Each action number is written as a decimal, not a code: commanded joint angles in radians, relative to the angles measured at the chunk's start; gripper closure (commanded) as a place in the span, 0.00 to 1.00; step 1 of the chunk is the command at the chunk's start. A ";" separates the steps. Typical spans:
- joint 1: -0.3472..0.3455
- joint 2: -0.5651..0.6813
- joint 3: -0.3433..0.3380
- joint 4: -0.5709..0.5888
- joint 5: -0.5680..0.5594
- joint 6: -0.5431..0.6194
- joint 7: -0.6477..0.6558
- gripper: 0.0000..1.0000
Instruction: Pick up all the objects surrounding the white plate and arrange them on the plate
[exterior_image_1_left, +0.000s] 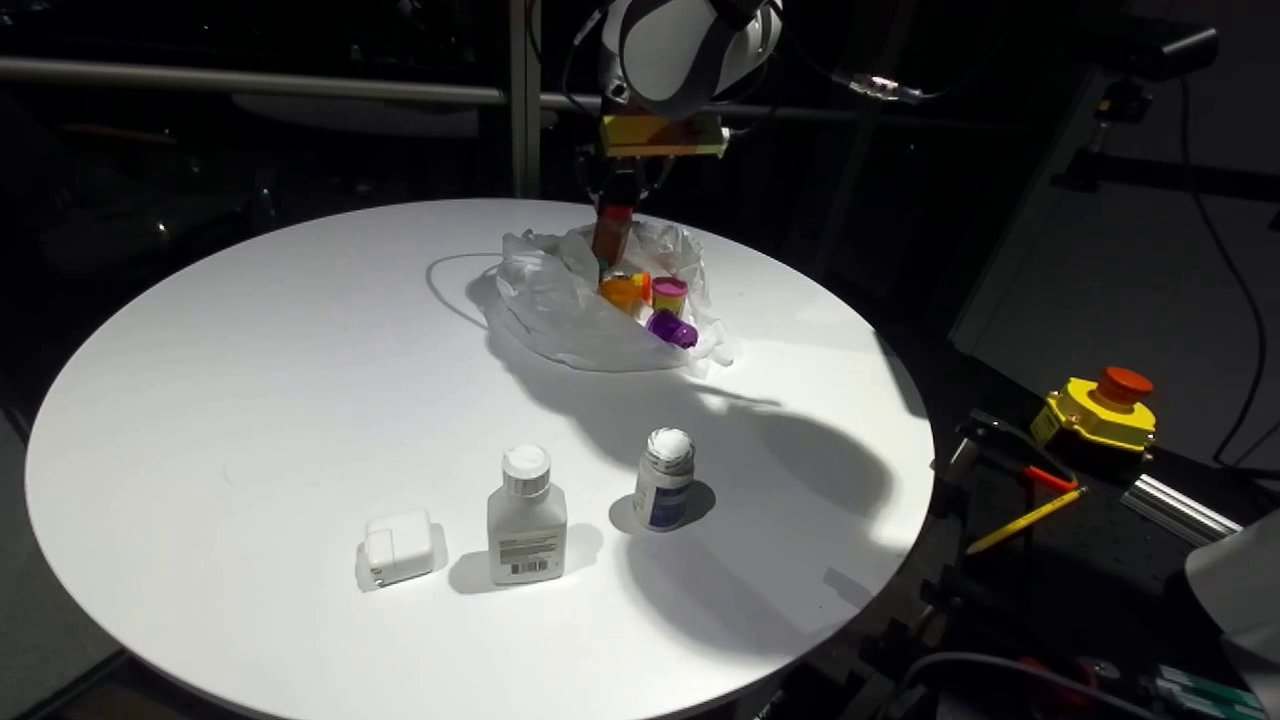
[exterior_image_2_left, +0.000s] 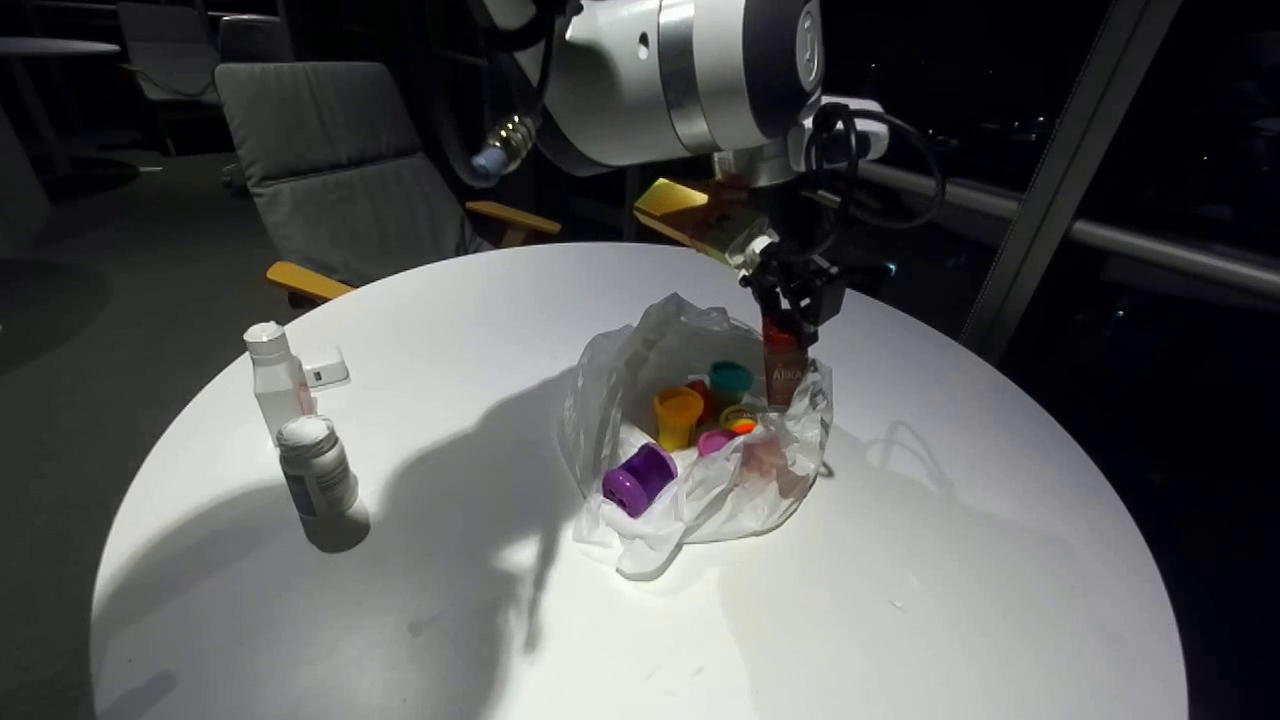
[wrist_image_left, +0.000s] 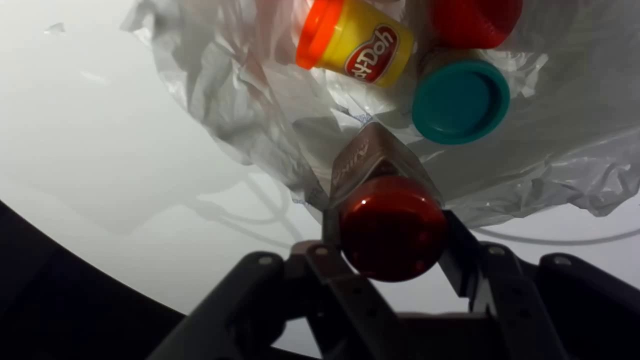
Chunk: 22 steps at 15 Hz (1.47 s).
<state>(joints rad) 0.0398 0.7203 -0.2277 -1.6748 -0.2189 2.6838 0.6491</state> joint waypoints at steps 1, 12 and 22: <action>0.008 0.078 0.001 0.080 0.070 0.049 -0.028 0.76; 0.161 0.032 -0.201 -0.138 0.003 0.085 -0.014 0.76; 0.279 -0.052 -0.177 -0.226 -0.162 -0.131 -0.191 0.00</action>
<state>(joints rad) 0.2715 0.7434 -0.3984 -1.8776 -0.3243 2.6337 0.4921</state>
